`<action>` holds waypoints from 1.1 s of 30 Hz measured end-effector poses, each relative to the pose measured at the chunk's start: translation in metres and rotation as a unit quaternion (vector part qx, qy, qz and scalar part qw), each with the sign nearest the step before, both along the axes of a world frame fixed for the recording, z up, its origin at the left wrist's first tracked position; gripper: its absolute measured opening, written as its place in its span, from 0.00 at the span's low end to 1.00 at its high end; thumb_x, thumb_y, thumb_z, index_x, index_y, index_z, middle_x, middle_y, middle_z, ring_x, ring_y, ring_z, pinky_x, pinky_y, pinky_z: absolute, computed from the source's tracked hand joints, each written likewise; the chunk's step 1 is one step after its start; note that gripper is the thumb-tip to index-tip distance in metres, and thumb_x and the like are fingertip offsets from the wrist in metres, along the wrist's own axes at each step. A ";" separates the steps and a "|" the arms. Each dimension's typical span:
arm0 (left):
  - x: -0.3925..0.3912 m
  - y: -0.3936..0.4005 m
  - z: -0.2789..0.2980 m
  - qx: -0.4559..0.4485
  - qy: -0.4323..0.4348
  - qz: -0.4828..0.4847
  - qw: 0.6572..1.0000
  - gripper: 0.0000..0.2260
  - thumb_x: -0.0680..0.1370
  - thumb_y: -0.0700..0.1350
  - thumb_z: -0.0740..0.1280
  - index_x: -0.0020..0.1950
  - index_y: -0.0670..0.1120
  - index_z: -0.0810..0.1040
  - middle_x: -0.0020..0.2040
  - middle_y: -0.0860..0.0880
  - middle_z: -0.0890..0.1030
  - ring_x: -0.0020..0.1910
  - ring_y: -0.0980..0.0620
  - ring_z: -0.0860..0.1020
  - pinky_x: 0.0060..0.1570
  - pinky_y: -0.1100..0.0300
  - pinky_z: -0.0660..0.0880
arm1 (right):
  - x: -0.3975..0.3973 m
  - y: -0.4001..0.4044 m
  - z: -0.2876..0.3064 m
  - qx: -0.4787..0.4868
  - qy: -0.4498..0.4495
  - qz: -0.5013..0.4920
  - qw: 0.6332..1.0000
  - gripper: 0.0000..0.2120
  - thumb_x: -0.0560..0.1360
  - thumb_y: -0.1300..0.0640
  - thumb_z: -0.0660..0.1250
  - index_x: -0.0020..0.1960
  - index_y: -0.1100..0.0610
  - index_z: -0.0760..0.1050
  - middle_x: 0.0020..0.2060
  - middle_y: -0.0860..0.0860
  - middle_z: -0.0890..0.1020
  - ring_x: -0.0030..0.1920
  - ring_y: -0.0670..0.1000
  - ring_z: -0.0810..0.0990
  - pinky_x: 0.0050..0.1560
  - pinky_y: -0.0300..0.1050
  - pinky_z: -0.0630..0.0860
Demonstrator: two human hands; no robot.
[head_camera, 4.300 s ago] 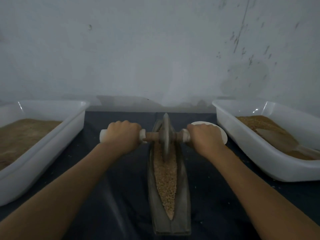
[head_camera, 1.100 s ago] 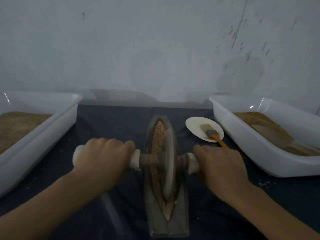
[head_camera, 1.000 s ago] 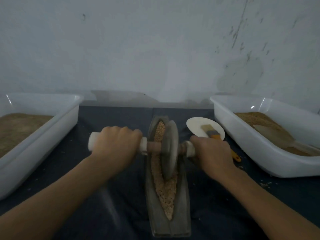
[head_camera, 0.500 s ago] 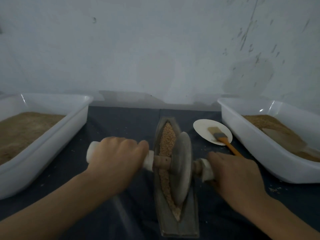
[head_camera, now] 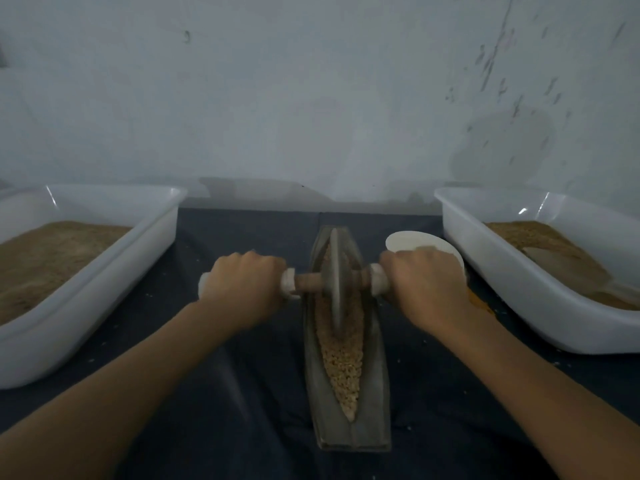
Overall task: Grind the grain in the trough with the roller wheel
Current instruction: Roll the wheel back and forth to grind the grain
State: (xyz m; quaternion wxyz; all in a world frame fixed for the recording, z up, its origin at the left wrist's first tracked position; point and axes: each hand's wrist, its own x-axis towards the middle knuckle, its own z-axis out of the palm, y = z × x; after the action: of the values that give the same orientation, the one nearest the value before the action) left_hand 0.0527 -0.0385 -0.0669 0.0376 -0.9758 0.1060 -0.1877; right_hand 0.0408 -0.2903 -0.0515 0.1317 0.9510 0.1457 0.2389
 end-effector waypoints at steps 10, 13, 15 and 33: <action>-0.046 0.019 -0.031 -0.044 0.008 0.021 0.999 0.16 0.70 0.59 0.66 0.34 0.54 0.62 0.30 0.55 0.70 0.33 0.49 0.75 0.32 0.58 0.66 | -0.012 0.018 0.014 -0.045 -0.053 0.086 0.994 0.18 0.54 0.64 0.80 0.41 0.60 0.77 0.29 0.55 0.78 0.28 0.58 0.78 0.30 0.45 0.63; -0.007 0.008 -0.018 -0.016 -0.032 0.021 0.999 0.13 0.72 0.58 0.66 0.36 0.55 0.64 0.33 0.54 0.73 0.33 0.48 0.75 0.33 0.58 0.66 | 0.025 0.010 0.008 -0.018 -0.041 0.060 0.997 0.14 0.64 0.55 0.77 0.42 0.55 0.74 0.34 0.53 0.80 0.32 0.56 0.78 0.31 0.44 0.61; 0.016 -0.002 -0.003 -0.004 -0.026 0.023 0.999 0.10 0.73 0.56 0.65 0.38 0.54 0.66 0.38 0.52 0.77 0.33 0.48 0.72 0.34 0.57 0.65 | 0.041 0.005 0.001 0.015 -0.022 0.018 0.999 0.09 0.73 0.48 0.68 0.46 0.51 0.70 0.40 0.50 0.80 0.39 0.54 0.79 0.34 0.45 0.62; 0.013 -0.011 0.014 0.069 -0.057 0.023 0.996 0.08 0.74 0.53 0.63 0.40 0.54 0.65 0.41 0.52 0.78 0.41 0.46 0.79 0.36 0.56 0.64 | 0.040 -0.010 -0.019 0.079 -0.019 0.020 0.997 0.10 0.72 0.47 0.69 0.45 0.51 0.71 0.37 0.50 0.80 0.34 0.52 0.74 0.31 0.45 0.66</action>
State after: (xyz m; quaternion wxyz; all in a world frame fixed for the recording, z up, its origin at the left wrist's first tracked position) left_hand 0.0655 -0.0497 -0.0530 0.1149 -0.9607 0.0941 -0.2346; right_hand 0.0807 -0.3000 -0.0704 0.0545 0.9507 0.1428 0.2699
